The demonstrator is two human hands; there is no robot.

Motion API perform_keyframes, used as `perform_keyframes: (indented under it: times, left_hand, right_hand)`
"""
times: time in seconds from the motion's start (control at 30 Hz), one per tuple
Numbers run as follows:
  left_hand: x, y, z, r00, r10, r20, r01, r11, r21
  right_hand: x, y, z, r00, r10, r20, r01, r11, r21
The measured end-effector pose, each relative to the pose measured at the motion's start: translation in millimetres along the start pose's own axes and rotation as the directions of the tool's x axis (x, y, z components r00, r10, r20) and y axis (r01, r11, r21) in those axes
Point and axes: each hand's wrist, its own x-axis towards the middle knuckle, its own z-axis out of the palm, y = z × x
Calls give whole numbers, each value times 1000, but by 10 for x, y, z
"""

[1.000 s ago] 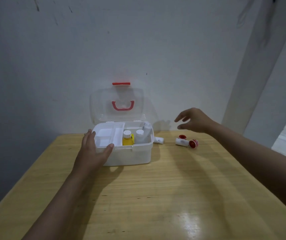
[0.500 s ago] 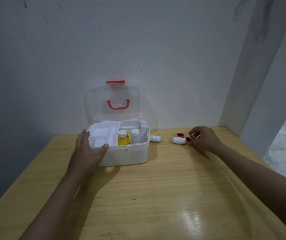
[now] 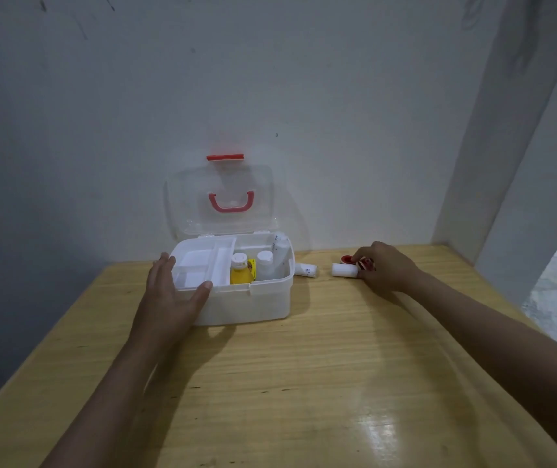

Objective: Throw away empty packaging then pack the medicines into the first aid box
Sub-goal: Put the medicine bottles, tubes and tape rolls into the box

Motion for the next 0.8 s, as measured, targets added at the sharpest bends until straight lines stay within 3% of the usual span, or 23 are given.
perform_keyframes:
  times: [0.4,0.67,0.8]
  left_hand:
    - [-8,5,-7,1000,1,-3,-1,1000,-14]
    - [-13,4,-25,1000,15,3,-15,1000,-9]
    - [-7,-8,-29,1000,13,12,-13,1000,-10]
  right_hand:
    - [70,-79,41,999,10,43,-9,1000,-10]
    - [-49,-129,-69,999,26,-35,-22,995,100]
    - [-141,-239,-238,997,42,-58,-26,969,244]
